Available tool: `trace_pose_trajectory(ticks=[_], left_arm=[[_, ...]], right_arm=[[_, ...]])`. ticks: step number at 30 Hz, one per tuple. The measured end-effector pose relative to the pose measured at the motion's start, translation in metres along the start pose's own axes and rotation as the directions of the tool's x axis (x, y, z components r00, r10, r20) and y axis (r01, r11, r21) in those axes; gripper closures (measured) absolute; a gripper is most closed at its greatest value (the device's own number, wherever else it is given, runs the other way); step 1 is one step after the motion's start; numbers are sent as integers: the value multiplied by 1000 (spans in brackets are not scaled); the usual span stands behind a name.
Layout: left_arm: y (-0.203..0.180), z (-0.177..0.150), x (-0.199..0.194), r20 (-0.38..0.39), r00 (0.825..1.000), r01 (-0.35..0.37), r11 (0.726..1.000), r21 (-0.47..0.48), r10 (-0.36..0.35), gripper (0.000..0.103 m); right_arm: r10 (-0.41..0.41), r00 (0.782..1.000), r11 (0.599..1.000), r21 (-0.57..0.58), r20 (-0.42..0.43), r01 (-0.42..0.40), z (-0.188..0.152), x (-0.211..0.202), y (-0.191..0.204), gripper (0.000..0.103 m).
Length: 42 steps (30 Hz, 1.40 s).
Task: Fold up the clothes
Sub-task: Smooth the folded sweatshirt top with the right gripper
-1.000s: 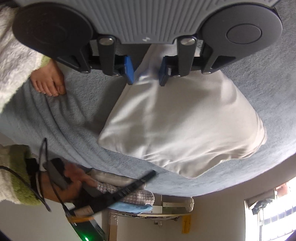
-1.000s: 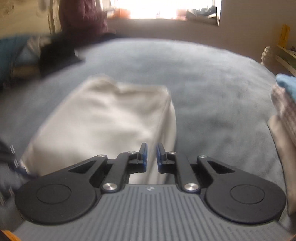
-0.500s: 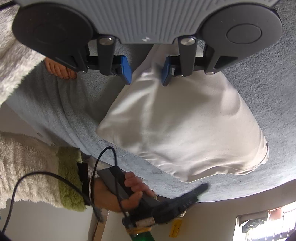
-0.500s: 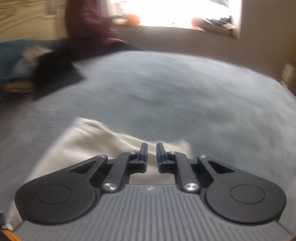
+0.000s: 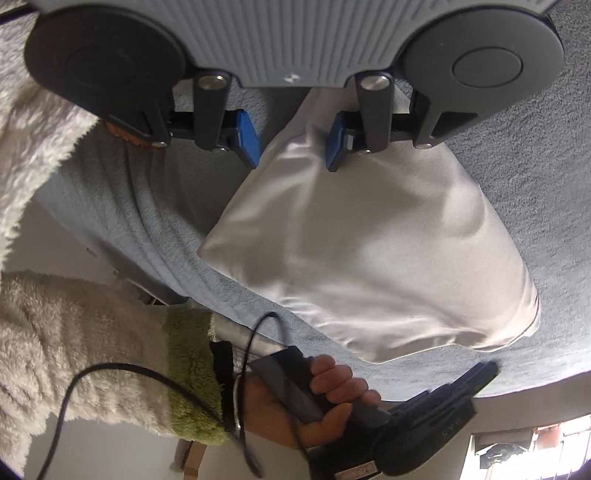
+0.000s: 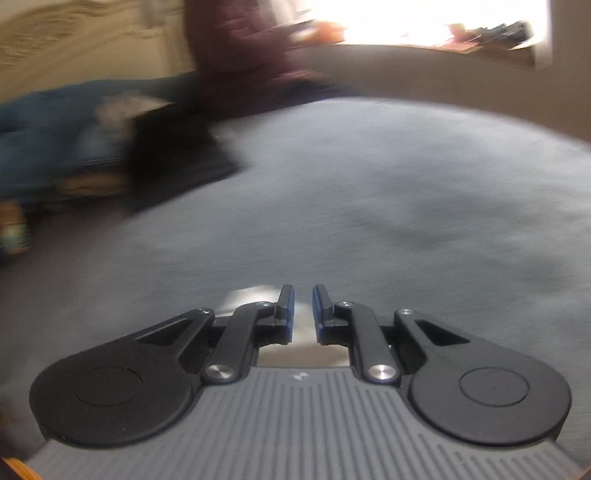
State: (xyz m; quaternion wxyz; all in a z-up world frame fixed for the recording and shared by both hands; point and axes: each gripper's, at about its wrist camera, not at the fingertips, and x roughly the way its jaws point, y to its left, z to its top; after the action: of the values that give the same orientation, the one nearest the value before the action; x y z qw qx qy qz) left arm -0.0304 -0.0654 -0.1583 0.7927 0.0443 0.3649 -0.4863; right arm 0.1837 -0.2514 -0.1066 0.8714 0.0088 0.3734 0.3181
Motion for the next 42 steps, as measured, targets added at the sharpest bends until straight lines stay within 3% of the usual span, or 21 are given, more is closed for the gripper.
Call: trace_pose_trajectory(ticks=[2, 4, 9, 12, 15, 18, 21, 23, 25, 27, 28, 31, 32, 34, 37, 38, 42], left_arm=[[0, -2, -1, 7, 1000, 2, 1000, 8, -2, 62], [-2, -3, 0, 15, 1000, -3, 1000, 22, 3, 62], [-1, -2, 1, 16, 1000, 2, 1000, 10, -2, 62], [3, 0, 2, 14, 1000, 13, 1000, -7, -13, 62], [4, 0, 2, 18, 1000, 16, 1000, -7, -15, 62], [1, -1, 3, 23, 1000, 11, 1000, -1, -11, 60], [-3, 0, 3, 20, 1000, -4, 1000, 11, 4, 60], [-5, 0, 2, 13, 1000, -16, 1000, 15, 16, 60], [-8, 0, 0, 6, 1000, -26, 999, 20, 26, 60], [-10, 0, -2, 1, 999, -35, 999, 26, 35, 60], [-10, 0, -2, -1, 999, -39, 999, 29, 39, 60], [-13, 1, -1, -7, 999, -52, 998, 38, 52, 59], [-14, 0, 0, -8, 998, -57, 998, 42, 57, 58], [-16, 0, 0, -11, 998, -67, 996, 51, 67, 57], [-22, 2, 3, -24, 995, -90, 994, 69, 92, 57], [-24, 4, 4, -29, 995, -97, 993, 69, 99, 57], [-27, 7, 5, -46, 992, -118, 990, 73, 121, 57]], right_arm=[[26, 997, 1000, -11, -74, -27, -4, 19, 5, 93], [-43, 994, 999, -1, -99, 43, -4, 43, -1, 96], [-131, 991, 984, 126, 13, 128, 16, 49, -16, 92], [-5, 1000, 995, 101, 8, 5, 15, 31, -5, 92], [161, 980, 987, -10, -114, -163, 6, 32, 19, 91], [106, 974, 986, -107, -200, -130, -1, 55, 34, 90], [-24, 993, 999, -51, -112, 18, 12, 63, 23, 92], [-133, 991, 991, 33, -20, 133, 23, 57, 10, 88], [-113, 993, 984, 146, 37, 106, 26, 33, -7, 88], [-55, 997, 987, 156, 47, 47, 18, 7, -15, 88], [-23, 999, 990, 139, 37, 18, 12, -3, -16, 88], [93, 995, 990, 111, -40, -89, -14, -23, -26, 76], [93, 993, 989, 118, -67, -84, -21, -23, -31, 76], [48, 995, 989, 147, -82, -36, -30, -25, -43, 76], [-27, 1000, 969, 244, -9, 29, -32, -39, -65, 79], [-54, 998, 960, 276, 14, 48, -33, -43, -73, 76], [-167, 981, 906, 408, 95, 115, -36, -62, -103, 76]])
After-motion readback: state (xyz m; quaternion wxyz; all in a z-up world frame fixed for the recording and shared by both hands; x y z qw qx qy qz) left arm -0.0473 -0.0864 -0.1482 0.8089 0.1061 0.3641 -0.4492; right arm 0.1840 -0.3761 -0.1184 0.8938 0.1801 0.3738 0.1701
